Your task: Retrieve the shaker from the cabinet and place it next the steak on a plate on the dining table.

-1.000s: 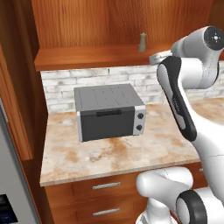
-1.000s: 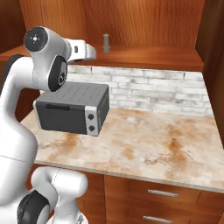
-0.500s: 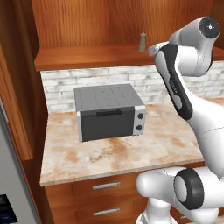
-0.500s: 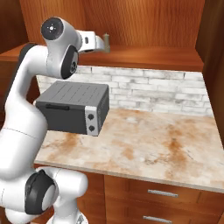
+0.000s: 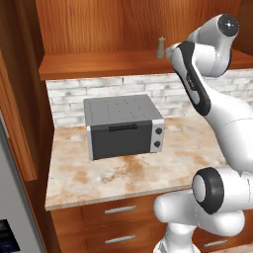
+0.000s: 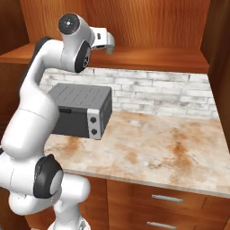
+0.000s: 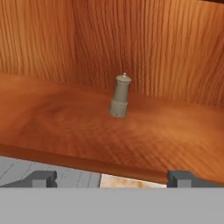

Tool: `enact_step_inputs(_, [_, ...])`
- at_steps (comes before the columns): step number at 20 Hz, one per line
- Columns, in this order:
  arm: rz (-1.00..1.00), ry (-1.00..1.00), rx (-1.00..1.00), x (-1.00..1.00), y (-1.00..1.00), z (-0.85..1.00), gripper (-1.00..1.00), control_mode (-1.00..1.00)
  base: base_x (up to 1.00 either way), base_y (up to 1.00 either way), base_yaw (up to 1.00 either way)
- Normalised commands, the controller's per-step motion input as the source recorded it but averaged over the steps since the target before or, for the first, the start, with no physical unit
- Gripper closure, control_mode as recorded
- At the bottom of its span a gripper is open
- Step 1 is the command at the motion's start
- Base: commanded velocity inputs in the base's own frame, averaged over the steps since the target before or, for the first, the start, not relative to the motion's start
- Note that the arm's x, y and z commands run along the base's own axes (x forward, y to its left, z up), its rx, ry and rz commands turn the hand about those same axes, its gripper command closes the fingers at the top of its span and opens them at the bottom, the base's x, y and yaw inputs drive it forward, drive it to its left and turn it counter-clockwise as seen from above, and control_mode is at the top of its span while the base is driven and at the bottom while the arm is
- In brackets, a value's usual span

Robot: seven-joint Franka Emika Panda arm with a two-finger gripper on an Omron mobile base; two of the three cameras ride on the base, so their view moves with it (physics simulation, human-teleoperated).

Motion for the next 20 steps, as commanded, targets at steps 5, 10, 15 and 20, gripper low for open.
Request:
enact_step_inputs(5, [0.00,0.01,0.00,0.57,0.00,0.00,-1.00,-1.00,0.00,0.00,0.00])
enact_step_inputs(10, [0.00,0.00,0.00,0.54,0.00,0.00,-1.00,-1.00,0.00,0.00,0.00])
enact_step_inputs(15, [0.00,0.01,0.00,0.50,0.00,0.00,-1.00,-1.00,0.00,0.00,0.00])
enact_step_inputs(20, [0.00,0.02,0.00,0.47,0.00,0.00,-1.00,-1.00,0.00,0.00,0.00])
